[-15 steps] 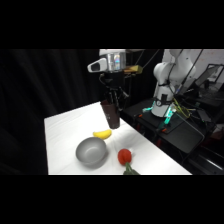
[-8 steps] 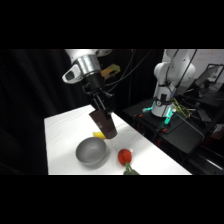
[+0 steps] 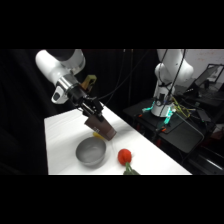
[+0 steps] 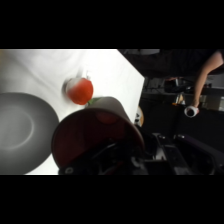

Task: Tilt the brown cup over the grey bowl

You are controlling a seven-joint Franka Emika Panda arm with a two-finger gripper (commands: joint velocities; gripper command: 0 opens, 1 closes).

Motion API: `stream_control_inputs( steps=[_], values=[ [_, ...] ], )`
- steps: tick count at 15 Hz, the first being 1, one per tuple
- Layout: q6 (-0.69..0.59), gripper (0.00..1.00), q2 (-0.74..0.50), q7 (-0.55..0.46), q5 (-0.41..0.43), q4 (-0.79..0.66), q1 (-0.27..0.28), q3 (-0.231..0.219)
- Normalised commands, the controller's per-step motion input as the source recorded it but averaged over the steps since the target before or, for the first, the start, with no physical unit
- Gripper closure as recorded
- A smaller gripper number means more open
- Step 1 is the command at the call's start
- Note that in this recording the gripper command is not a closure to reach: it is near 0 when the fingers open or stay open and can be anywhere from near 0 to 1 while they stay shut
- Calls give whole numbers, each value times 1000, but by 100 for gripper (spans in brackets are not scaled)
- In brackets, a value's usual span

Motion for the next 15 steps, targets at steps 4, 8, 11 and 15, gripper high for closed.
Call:
stream_control_inputs(
  steps=[4, 8, 11, 15],
  values=[
    [-900, 17, 578, 100, 298, 984, -195, 189],
    [-812, 17, 604, 275, 403, 928, -163, 183],
    [-394, 17, 414, 399, 294, 591, -159, 257],
    [39, 18, 60, 277, 9, 290, -34, 102]
  ],
)
